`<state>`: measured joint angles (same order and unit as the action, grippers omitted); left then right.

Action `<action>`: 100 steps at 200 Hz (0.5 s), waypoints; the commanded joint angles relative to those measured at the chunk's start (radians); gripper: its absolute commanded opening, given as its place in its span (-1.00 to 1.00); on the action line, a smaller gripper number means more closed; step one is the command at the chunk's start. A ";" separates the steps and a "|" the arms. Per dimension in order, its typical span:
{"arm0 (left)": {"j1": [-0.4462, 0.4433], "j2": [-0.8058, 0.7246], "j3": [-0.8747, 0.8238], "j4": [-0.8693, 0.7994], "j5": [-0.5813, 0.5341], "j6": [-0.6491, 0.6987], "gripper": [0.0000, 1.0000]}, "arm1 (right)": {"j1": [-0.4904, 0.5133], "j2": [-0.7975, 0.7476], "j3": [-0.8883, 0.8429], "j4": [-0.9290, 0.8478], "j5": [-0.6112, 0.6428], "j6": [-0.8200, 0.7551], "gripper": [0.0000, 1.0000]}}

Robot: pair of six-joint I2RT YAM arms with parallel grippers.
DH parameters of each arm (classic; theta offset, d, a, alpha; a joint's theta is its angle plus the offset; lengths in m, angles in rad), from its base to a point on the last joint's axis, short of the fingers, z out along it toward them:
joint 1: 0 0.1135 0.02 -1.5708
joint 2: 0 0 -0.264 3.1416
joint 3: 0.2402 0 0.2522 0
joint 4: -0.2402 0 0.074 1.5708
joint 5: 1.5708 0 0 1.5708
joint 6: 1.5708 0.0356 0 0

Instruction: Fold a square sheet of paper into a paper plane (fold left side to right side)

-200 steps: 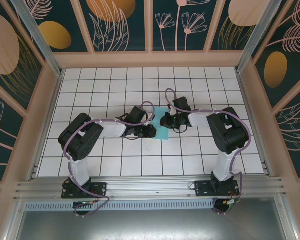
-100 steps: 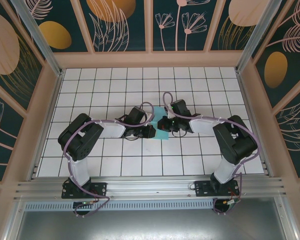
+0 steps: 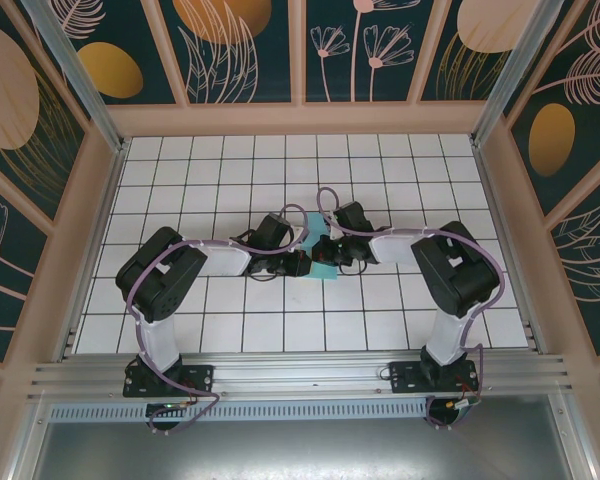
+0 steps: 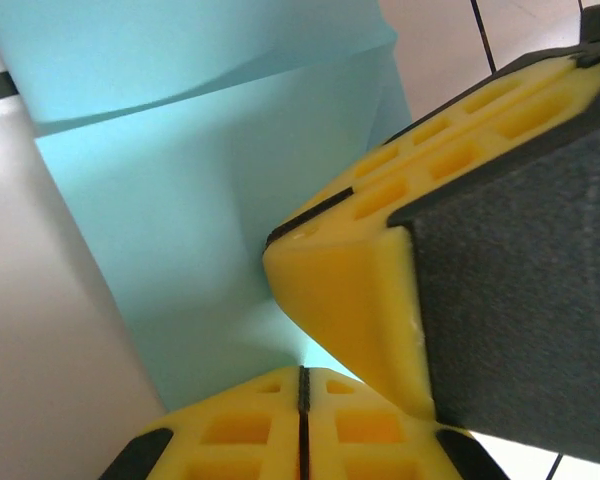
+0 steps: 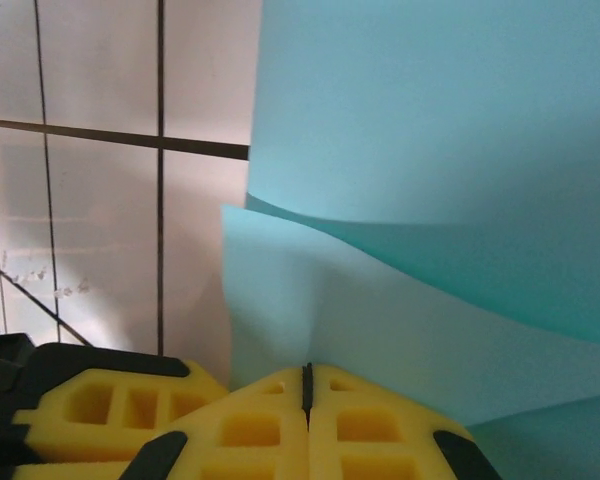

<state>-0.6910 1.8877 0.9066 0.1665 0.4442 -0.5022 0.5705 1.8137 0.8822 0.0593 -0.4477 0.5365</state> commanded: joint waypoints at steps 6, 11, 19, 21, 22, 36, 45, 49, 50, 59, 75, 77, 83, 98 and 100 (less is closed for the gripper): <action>-0.002 0.014 -0.028 -0.074 -0.028 0.007 -0.78 | 0.012 0.019 0.013 -0.051 0.026 -0.016 -1.00; -0.002 0.015 -0.028 -0.074 -0.029 0.007 -0.78 | 0.010 0.021 0.012 -0.054 0.031 -0.019 -1.00; -0.002 0.016 -0.028 -0.075 -0.030 0.006 -0.78 | 0.010 0.021 0.010 -0.060 0.037 -0.024 -1.00; -0.002 0.016 -0.028 -0.075 -0.030 0.007 -0.78 | 0.010 0.022 0.011 -0.061 0.040 -0.025 -1.00; -0.001 0.016 -0.028 -0.075 -0.030 0.007 -0.78 | 0.009 0.022 0.010 -0.063 0.040 -0.026 -1.00; -0.002 0.015 -0.030 -0.076 -0.032 0.007 -0.78 | 0.005 0.020 0.010 -0.075 0.054 -0.036 -1.00; -0.001 0.016 -0.033 -0.076 -0.034 0.007 -0.78 | -0.001 0.018 0.008 -0.082 0.062 -0.041 -1.00; -0.002 0.016 -0.034 -0.075 -0.033 0.007 -0.78 | -0.003 0.014 0.007 -0.084 0.065 -0.044 -1.00; -0.002 0.016 -0.034 -0.075 -0.033 0.007 -0.78 | -0.003 0.014 0.006 -0.084 0.065 -0.044 -1.00; -0.002 0.016 -0.036 -0.075 -0.034 0.007 -0.78 | -0.011 0.008 0.001 -0.085 0.070 -0.050 -1.00; -0.002 0.017 -0.041 -0.073 -0.035 0.005 -0.78 | -0.018 0.000 -0.004 -0.084 0.073 -0.059 -1.00; -0.002 0.017 -0.041 -0.073 -0.035 0.005 -0.78 | -0.018 0.001 -0.004 -0.083 0.073 -0.060 -1.00; -0.002 0.019 -0.041 -0.073 -0.033 0.005 -0.78 | -0.018 0.001 -0.005 -0.084 0.073 -0.064 -1.00; -0.002 0.022 -0.043 -0.071 -0.032 0.005 -0.78 | -0.056 -0.001 -0.001 -0.083 0.072 -0.073 -1.00; -0.002 0.022 -0.043 -0.072 -0.033 0.005 -0.78 | -0.058 0.000 -0.001 -0.084 0.071 -0.073 -1.00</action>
<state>-0.6910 1.8866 0.9016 0.1745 0.4431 -0.5022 0.5632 1.8168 0.8822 0.0471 -0.4351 0.5018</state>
